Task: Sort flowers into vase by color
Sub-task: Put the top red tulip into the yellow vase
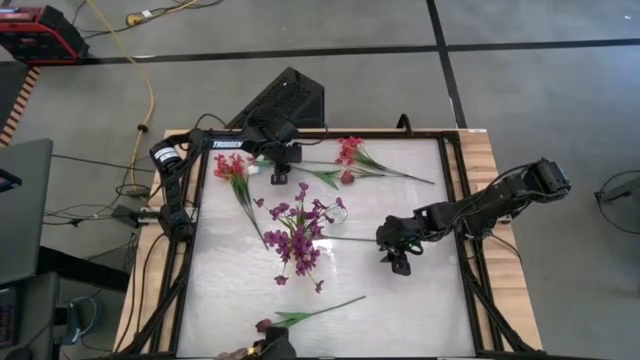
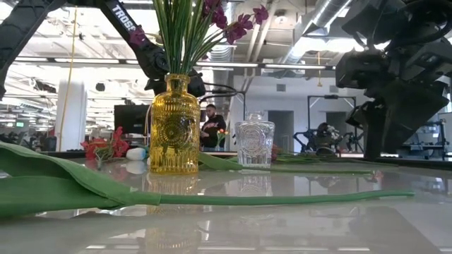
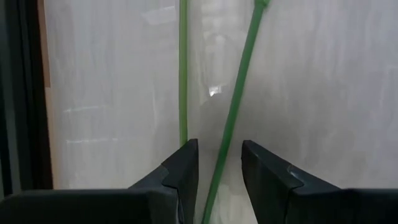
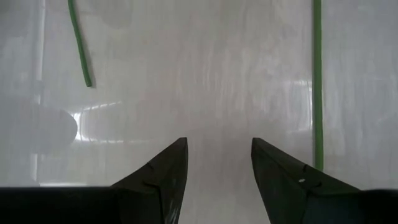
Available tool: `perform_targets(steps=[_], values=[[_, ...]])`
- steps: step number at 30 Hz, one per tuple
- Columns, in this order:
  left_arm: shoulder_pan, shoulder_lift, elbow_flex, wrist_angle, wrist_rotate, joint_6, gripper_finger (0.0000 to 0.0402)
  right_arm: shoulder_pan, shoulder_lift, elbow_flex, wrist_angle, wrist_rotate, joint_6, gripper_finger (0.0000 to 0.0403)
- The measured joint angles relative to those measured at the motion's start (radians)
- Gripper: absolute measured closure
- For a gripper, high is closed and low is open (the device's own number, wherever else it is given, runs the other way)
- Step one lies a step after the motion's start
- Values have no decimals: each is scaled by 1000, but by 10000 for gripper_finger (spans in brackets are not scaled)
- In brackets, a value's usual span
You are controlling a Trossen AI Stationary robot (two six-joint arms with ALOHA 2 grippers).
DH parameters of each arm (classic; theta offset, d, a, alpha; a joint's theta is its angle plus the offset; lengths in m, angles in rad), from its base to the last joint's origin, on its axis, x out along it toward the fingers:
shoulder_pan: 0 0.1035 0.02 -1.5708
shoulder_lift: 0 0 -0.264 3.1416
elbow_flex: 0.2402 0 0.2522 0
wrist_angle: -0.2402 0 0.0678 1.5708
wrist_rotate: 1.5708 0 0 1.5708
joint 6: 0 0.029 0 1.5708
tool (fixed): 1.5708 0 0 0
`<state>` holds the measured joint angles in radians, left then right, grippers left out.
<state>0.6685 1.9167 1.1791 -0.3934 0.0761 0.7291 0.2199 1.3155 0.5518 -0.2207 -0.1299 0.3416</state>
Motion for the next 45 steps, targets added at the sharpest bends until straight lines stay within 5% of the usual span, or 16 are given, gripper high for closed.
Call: perform_targets(steps=[17,31,39,45], values=[[0,2,91,-87,128,7,292,-7,0,0,-6,0,-11,200],[18,141,154,-213,79,4,295,-13,0,0,27,-1,-2,200],[15,152,238,-340,71,-23,387,-15,0,0,27,-1,-7,200],[18,158,314,-527,136,-76,400,-15,-2,0,14,-4,1,200]])
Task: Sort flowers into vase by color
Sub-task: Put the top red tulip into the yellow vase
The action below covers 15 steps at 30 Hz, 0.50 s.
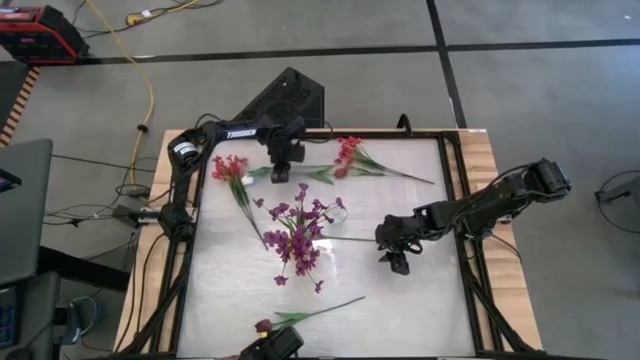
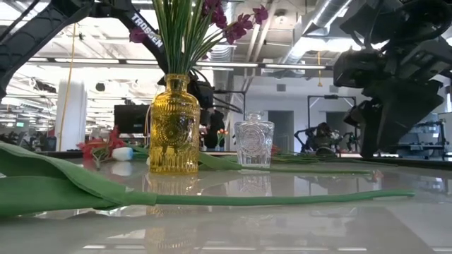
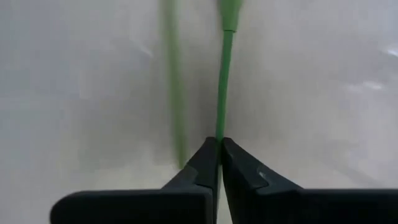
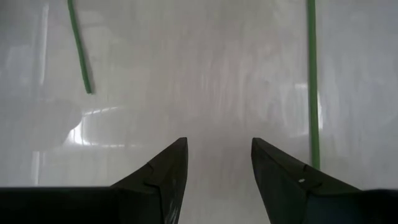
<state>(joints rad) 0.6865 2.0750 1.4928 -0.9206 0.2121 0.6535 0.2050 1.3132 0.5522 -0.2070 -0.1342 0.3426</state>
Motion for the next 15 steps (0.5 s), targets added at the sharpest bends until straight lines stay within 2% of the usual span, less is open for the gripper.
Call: perform_targets(steps=[3,7,15], values=[[-1,-17,31,-45,111,-12,401,0,0,1,-1,-23,18,200],[-5,-99,28,-58,239,3,401,0,-1,32,-32,-30,56,200],[4,-372,-62,73,421,10,401,32,-1,96,-51,-48,73,200]])
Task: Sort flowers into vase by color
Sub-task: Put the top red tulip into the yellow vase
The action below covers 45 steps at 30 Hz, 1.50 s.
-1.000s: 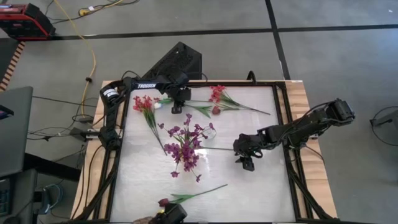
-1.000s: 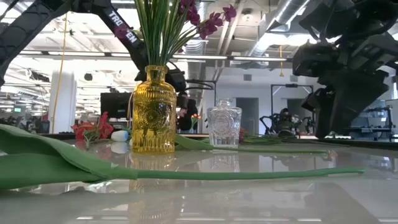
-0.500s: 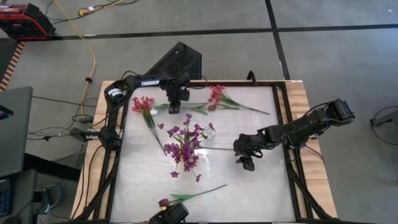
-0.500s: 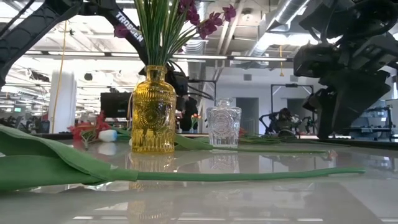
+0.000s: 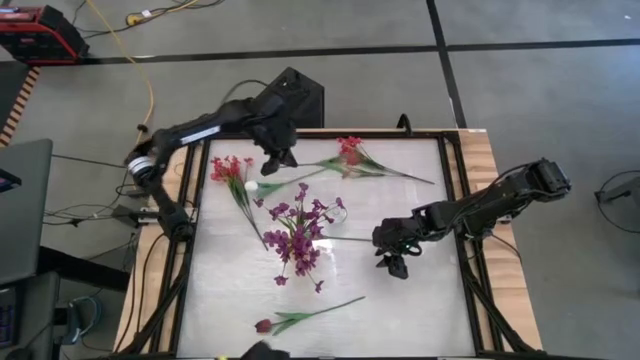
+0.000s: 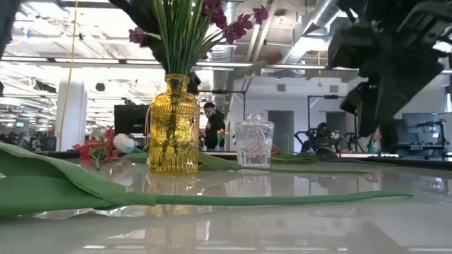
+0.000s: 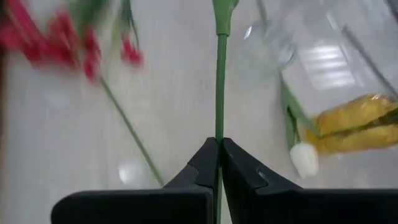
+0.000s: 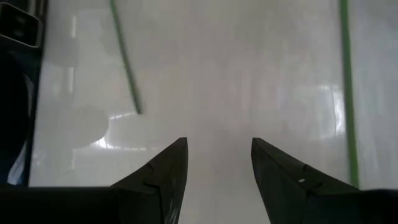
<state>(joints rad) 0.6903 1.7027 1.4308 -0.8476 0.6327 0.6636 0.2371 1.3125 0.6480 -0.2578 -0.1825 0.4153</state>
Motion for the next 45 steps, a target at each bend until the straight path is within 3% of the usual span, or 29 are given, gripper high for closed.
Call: perform_targets(steps=[6,12,19,23,29,33,39,45], values=[[3,-236,-163,263,36,-86,401,-8,0,53,-1,0,-82,200],[11,-485,-377,641,22,-322,401,-42,0,124,-4,0,-200,200],[10,-771,-556,1024,-178,-564,401,-81,0,219,-89,0,-291,200],[-6,-874,-626,1304,-100,-759,401,-89,0,295,-181,0,-317,200],[-125,-886,-693,1587,-30,-971,401,-40,0,402,-249,0,-384,200],[-262,-836,-695,1661,-76,-1015,401,6,-1,455,-266,0,-423,200],[-455,-712,-692,1903,-169,-1009,401,54,-1,475,-261,2,-467,200],[-540,-598,-597,1884,-162,-1024,401,57,-1,475,-237,24,-469,200]])
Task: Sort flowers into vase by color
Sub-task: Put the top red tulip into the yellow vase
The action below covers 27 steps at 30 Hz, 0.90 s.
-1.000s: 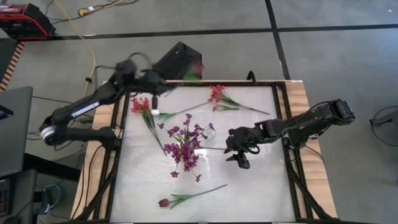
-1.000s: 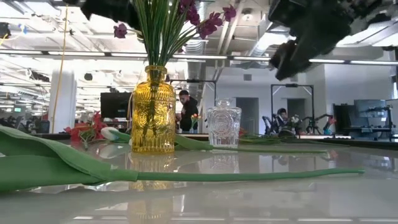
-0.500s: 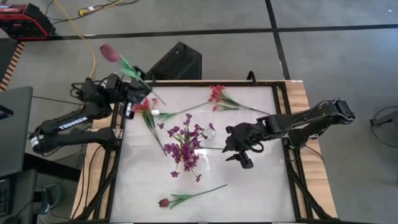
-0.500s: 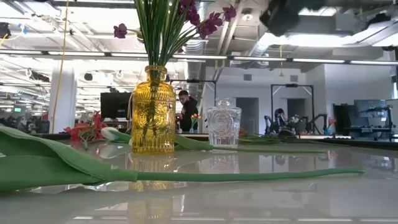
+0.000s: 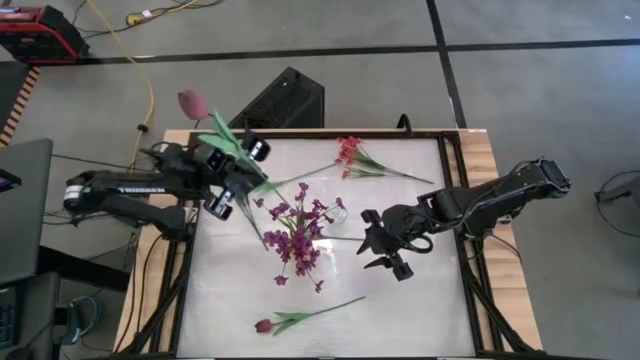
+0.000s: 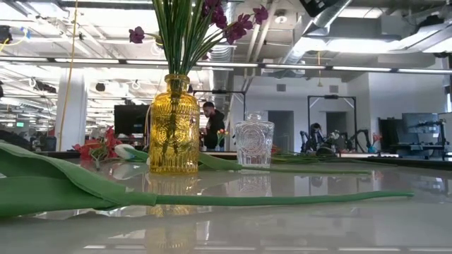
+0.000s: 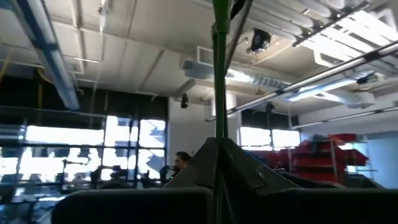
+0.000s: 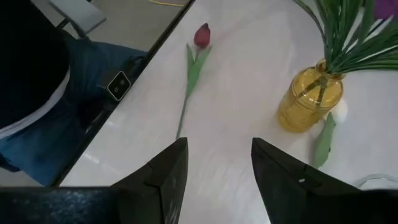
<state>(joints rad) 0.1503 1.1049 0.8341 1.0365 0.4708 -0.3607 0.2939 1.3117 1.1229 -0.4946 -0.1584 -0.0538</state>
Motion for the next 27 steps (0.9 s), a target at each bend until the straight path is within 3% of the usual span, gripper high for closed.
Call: perform_targets(steps=[5,13,19,23,25,27], values=[[-70,89,109,-90,74,24,401,0,0,0,-1,0,0,200],[-196,194,231,-363,77,154,401,19,1,0,-29,3,4,200],[-308,196,287,-497,64,214,401,41,1,0,-34,4,0,200],[-417,162,286,-669,80,400,401,57,3,-2,-51,4,-1,200],[-488,135,273,-759,-16,507,401,67,3,-18,-35,5,-6,200],[-561,109,247,-792,-215,574,401,68,3,-37,-34,5,-10,200]])
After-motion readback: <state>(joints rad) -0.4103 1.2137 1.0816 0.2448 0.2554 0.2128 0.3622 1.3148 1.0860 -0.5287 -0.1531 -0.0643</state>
